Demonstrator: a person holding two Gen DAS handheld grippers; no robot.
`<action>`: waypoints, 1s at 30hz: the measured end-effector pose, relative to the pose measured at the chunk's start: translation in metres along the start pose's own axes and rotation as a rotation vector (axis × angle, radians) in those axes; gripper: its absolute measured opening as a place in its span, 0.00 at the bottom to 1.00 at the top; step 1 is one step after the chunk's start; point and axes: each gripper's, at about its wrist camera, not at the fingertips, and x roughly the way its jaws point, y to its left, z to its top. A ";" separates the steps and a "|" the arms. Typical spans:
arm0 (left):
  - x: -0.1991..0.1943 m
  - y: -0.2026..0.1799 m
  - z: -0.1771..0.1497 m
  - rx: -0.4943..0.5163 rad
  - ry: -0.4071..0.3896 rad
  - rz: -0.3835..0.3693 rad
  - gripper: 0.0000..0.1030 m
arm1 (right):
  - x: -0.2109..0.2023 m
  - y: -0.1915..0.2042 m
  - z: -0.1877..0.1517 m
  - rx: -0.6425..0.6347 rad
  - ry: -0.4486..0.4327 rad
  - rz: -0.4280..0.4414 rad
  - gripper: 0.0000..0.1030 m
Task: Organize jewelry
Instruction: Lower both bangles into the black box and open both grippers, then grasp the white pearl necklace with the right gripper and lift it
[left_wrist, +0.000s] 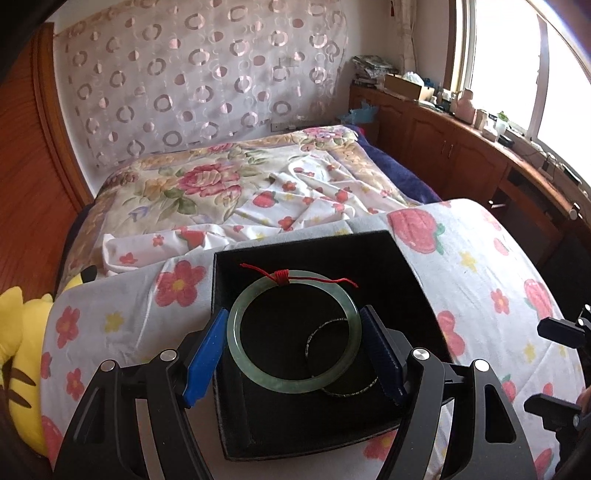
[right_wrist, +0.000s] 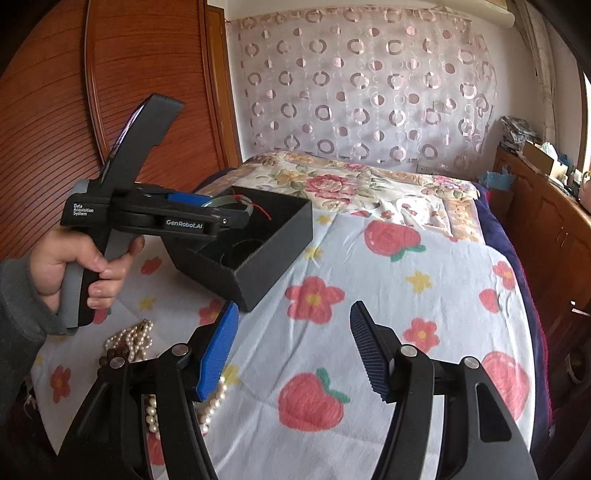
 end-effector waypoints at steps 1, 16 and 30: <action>0.000 0.000 -0.001 0.002 0.001 0.000 0.68 | 0.000 0.001 -0.001 -0.001 0.002 0.002 0.63; -0.071 0.000 -0.042 0.003 -0.119 -0.054 0.84 | 0.017 0.040 -0.033 -0.087 0.143 0.070 0.38; -0.114 0.022 -0.139 -0.042 -0.127 -0.030 0.84 | 0.033 0.060 -0.043 -0.152 0.209 0.039 0.31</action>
